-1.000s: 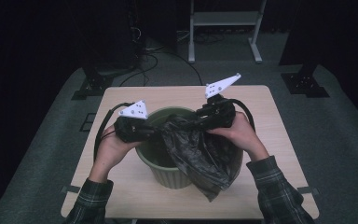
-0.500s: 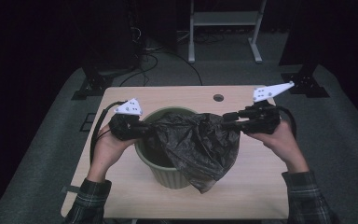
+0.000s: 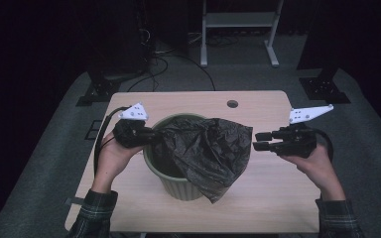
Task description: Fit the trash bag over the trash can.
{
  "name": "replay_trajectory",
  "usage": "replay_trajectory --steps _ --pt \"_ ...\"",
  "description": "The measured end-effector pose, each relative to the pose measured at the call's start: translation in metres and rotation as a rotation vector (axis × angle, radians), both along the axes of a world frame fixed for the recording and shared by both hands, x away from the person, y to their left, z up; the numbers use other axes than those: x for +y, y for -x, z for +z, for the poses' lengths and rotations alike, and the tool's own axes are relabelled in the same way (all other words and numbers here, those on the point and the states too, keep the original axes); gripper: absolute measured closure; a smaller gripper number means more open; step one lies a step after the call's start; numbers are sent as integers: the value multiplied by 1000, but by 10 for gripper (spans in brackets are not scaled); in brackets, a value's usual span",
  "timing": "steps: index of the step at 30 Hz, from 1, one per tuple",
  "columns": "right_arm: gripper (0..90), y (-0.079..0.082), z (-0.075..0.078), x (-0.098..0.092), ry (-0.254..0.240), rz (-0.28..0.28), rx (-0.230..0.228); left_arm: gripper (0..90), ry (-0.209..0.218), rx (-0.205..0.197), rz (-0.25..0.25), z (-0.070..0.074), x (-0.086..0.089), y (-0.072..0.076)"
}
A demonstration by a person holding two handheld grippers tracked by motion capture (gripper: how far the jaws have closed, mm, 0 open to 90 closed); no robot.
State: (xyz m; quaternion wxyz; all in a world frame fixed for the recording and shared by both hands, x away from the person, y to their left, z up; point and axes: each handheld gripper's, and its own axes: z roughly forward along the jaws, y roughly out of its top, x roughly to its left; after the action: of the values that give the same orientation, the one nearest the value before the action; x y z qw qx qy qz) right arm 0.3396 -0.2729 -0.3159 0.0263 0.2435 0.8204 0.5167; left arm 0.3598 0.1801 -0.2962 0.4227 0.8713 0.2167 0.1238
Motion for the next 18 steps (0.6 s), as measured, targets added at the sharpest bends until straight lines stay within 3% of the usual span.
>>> replay_trajectory --steps 8,11,15,18 --pt "607 -5 -5 10 -25 14 6 890 -4 13 -21 -3 -4 2" --pt "683 -11 -3 19 -26 17 4 889 -10 10 -27 -3 -7 5" --pt "861 -25 4 37 -36 26 -16 885 -1 -4 -42 -1 -8 11" --pt "898 -34 12 51 -49 44 -24 873 -8 -14 -58 1 -11 16"
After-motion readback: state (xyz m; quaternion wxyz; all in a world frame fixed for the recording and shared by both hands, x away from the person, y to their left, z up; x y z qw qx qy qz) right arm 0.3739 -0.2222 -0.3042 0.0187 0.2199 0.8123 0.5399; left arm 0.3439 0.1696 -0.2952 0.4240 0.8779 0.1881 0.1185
